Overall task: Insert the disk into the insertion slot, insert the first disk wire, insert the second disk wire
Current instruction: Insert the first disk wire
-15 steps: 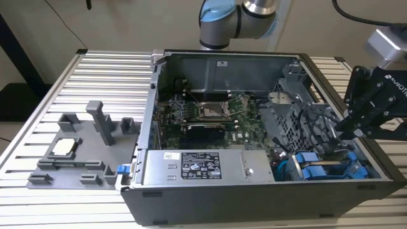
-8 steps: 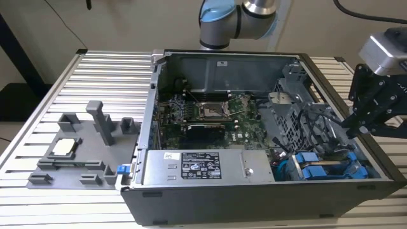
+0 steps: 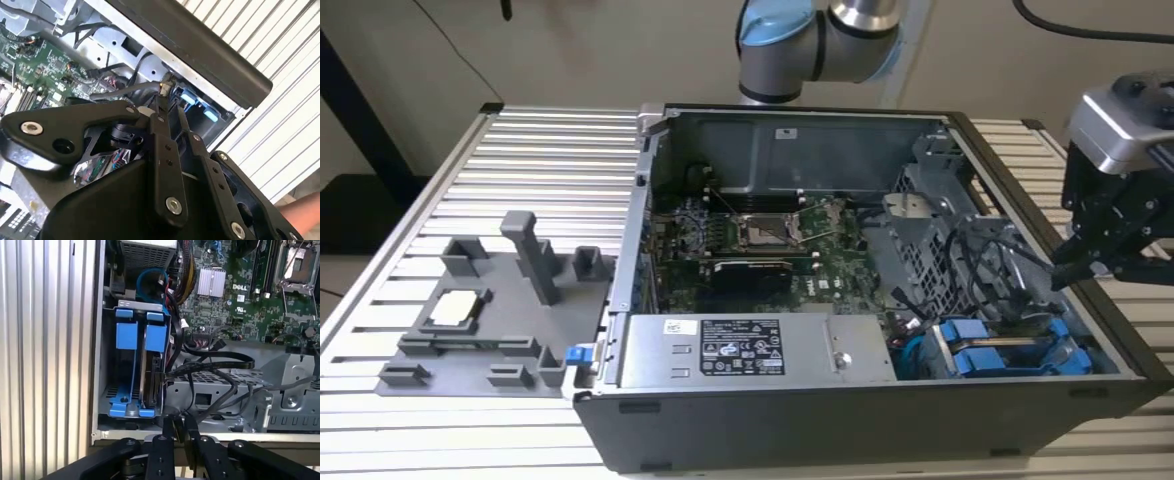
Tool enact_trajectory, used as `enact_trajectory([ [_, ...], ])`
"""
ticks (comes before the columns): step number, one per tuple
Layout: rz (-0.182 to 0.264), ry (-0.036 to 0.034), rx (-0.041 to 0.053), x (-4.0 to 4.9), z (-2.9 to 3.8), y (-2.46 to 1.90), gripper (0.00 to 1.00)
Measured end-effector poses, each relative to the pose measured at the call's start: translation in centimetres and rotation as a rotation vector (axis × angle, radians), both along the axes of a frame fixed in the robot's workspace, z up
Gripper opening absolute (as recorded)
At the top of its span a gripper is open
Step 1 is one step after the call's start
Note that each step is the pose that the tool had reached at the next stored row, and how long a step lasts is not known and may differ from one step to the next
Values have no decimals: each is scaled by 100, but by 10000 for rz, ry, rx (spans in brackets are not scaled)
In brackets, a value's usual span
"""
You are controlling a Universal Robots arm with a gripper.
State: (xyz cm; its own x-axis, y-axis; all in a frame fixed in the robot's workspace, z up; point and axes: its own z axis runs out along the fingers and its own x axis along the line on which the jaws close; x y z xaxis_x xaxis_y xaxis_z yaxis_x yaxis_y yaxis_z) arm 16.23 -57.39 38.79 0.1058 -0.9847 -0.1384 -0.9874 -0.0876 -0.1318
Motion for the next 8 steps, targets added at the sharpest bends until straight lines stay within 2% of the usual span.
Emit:
enact_trajectory([
  [6, 609, -468, -86, 0, -40, 41, 24],
  [8, 805, -601, -120, 0, -55, 58, 24],
])
